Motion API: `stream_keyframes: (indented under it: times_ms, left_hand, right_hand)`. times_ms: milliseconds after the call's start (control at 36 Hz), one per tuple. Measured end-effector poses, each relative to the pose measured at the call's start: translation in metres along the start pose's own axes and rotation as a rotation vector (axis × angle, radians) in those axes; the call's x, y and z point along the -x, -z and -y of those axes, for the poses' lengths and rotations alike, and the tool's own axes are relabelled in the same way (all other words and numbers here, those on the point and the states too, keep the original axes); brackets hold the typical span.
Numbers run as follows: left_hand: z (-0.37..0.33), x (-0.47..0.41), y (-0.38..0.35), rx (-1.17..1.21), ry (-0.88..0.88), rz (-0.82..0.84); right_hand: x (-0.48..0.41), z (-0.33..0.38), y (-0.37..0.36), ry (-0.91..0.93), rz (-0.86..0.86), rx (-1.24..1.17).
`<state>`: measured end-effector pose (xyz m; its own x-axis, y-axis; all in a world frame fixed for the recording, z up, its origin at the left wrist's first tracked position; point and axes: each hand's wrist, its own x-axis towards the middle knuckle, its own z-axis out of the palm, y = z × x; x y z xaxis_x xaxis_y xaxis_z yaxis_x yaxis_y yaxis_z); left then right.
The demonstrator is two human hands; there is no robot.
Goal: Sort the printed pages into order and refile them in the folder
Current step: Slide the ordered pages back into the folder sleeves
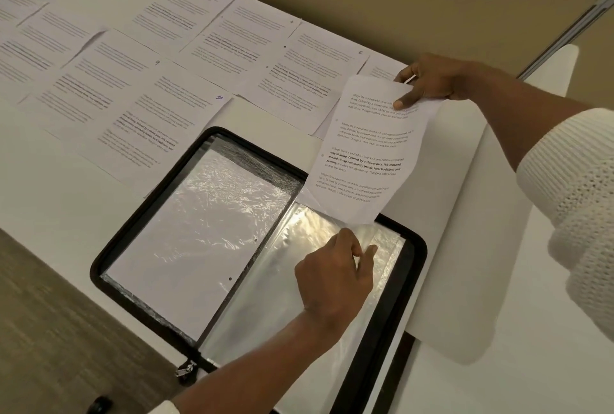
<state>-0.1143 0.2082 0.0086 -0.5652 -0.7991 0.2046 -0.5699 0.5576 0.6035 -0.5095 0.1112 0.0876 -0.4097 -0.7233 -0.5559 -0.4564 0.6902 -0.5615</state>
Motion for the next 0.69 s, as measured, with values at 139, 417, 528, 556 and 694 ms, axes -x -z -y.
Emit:
stream_keyframes:
  times_ms: [139,417,528,556,694]
  left_hand:
    - [0.002,0.004,0.002,-0.024,-0.076,-0.004]
    - [0.003,0.006,0.004,-0.07,-0.115,0.034]
    - [0.002,0.005,0.005,-0.082,-0.122,0.031]
    - [0.003,0.005,0.005,-0.085,-0.127,0.03]
    - [0.004,0.005,0.006,-0.107,-0.138,0.048]
  right_hand:
    - [-0.001,-0.006,0.003,-0.006,-0.043,-0.007]
    - [0.002,-0.007,-0.003,-0.042,-0.063,-0.055]
    - [0.005,-0.008,-0.005,-0.032,-0.044,-0.056]
    - [0.006,-0.008,-0.005,-0.028,-0.039,-0.051]
    - [0.01,-0.01,-0.007,-0.045,-0.037,-0.069]
